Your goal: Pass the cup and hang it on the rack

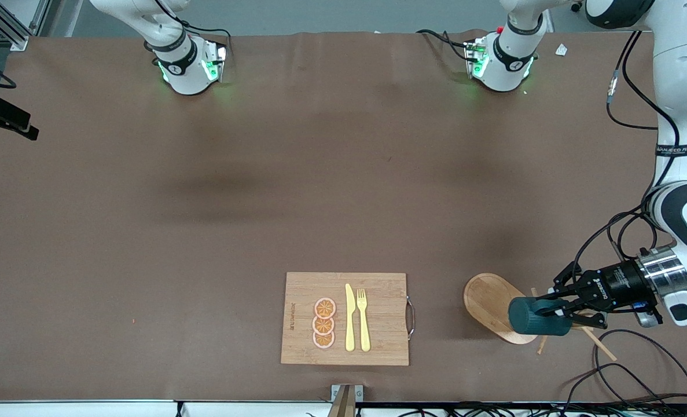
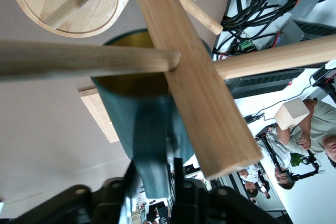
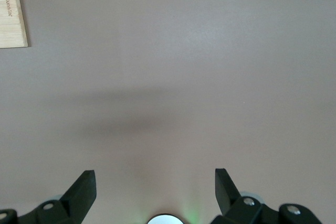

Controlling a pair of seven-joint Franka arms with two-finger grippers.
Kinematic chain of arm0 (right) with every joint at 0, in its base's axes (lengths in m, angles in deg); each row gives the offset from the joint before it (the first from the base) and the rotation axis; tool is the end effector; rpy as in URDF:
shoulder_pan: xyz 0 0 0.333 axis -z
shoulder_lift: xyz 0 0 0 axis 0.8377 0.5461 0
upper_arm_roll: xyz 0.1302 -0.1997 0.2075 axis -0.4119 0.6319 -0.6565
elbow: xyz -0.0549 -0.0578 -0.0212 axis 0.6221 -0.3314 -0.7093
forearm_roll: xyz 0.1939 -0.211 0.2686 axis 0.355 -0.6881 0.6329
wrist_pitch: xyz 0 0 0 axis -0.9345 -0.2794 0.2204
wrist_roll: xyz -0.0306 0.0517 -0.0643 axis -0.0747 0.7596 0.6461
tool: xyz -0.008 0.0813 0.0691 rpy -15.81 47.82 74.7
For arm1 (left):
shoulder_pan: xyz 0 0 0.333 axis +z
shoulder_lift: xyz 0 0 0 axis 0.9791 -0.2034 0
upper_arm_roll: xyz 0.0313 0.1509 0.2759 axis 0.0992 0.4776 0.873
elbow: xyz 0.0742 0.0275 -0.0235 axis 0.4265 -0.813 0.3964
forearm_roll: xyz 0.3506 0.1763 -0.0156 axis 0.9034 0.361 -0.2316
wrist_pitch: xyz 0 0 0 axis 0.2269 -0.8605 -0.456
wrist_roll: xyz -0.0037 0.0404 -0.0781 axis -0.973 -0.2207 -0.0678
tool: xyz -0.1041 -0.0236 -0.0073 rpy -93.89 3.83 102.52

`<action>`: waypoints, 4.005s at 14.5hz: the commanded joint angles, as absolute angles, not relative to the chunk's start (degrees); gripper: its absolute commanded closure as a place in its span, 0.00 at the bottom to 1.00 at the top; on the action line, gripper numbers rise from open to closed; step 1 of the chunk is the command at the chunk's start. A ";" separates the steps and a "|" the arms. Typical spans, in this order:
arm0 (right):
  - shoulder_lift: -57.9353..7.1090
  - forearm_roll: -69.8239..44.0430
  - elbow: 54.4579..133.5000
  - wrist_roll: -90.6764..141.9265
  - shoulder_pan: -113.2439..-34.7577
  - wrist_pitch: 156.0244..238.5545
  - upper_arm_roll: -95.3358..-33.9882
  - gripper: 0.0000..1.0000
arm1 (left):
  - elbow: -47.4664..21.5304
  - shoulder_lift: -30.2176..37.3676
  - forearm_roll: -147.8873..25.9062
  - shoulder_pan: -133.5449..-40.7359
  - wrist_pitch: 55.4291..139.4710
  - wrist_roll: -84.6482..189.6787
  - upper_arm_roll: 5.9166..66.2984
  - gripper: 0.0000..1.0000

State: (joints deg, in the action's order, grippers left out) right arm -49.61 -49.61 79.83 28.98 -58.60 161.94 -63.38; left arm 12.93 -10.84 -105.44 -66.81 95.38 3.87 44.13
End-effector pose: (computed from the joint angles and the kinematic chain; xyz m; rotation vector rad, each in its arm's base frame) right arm 0.5305 -0.0466 0.6595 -3.1293 0.0908 0.1076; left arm 0.7523 0.0031 0.3716 1.6744 1.4700 -0.4983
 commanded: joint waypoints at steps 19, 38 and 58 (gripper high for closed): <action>-50.99 -49.56 81.27 28.72 -58.40 162.26 -63.61 0.00 | 13.27 -1.66 -92.88 -68.33 90.51 4.03 42.13 0.00; -50.99 -49.56 81.27 28.64 -58.40 162.26 -63.61 0.00 | 11.26 20.13 -42.16 -68.85 69.68 37.86 31.21 0.00; -50.99 -50.79 81.44 28.64 -59.28 161.83 -63.52 0.00 | -3.26 33.42 -52.00 -76.60 66.07 54.31 47.05 0.00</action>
